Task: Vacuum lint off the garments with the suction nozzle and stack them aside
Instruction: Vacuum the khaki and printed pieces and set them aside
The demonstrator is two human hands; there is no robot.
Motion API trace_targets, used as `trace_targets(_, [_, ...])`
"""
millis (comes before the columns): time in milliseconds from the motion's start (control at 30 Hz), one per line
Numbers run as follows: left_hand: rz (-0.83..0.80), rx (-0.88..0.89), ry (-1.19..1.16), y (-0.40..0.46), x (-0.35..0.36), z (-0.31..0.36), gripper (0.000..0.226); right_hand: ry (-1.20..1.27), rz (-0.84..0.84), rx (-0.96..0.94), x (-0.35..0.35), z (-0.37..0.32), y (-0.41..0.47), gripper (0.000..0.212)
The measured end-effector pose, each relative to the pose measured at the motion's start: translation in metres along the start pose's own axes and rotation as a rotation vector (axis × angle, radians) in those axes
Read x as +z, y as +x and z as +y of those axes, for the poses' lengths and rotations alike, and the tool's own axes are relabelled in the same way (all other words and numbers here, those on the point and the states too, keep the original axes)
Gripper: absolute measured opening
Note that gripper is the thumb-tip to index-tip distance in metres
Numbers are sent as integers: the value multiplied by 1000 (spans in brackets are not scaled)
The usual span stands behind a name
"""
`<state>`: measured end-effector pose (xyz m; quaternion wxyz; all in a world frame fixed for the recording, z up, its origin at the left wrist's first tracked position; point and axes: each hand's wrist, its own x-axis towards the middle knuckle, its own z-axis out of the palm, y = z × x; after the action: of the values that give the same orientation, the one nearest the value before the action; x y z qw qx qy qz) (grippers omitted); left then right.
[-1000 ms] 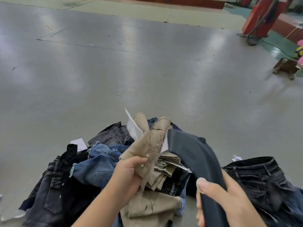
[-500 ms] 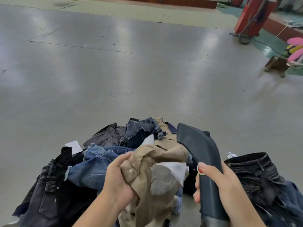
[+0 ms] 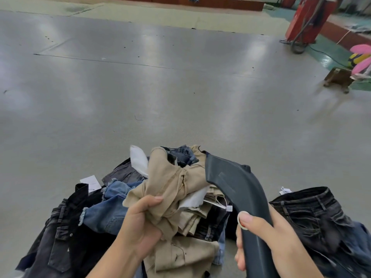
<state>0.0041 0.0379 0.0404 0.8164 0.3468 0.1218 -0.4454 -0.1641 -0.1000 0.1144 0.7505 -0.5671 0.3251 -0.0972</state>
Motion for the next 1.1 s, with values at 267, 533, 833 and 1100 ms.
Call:
trace_targets(267, [-49,-84,188,-7,6,-7,32,-135,-70,58,19,12,9,43])
trace_targets(533, [-54,-39,60,-8,10,4,52,-28,-12,53,-6,-11,5,34])
trace_targets(833, [65,41,174,-2,6,7,43,-94,-102,108,6,-1,10,30])
trace_targets(1100, [46,122,-79,4,0,23,30,-30,-155,32,-3,-11,2,33])
